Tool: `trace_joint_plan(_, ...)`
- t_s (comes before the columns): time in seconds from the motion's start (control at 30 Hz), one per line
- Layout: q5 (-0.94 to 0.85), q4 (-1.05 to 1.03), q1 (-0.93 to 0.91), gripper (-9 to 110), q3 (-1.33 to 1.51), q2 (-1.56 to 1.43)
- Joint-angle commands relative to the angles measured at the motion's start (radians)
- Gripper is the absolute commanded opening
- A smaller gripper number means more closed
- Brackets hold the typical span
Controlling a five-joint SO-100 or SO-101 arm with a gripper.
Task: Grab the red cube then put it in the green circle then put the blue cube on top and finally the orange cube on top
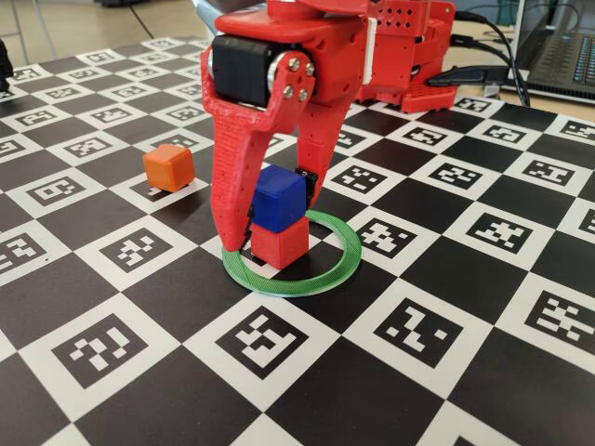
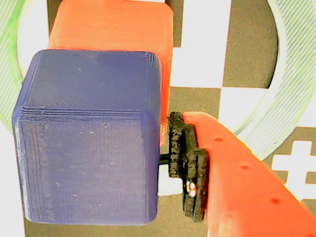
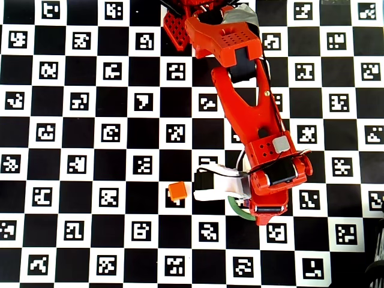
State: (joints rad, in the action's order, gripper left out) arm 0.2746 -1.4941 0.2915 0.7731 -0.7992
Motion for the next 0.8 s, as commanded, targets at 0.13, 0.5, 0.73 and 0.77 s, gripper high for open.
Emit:
trace_joint_plan(0.13, -0.008, -0.034, -0.005, 37, -0.005, -0.132)
trace_joint_plan(0.5, 0.014, -0.11, -0.005, 42, -0.005, -0.247)
trace_joint_plan(0.73, -0.021, -0.189, -0.006, 43, 0.006, -0.365)
trace_joint_plan(0.77, -0.034, -0.198, -0.008, 42, 0.015, -0.388)
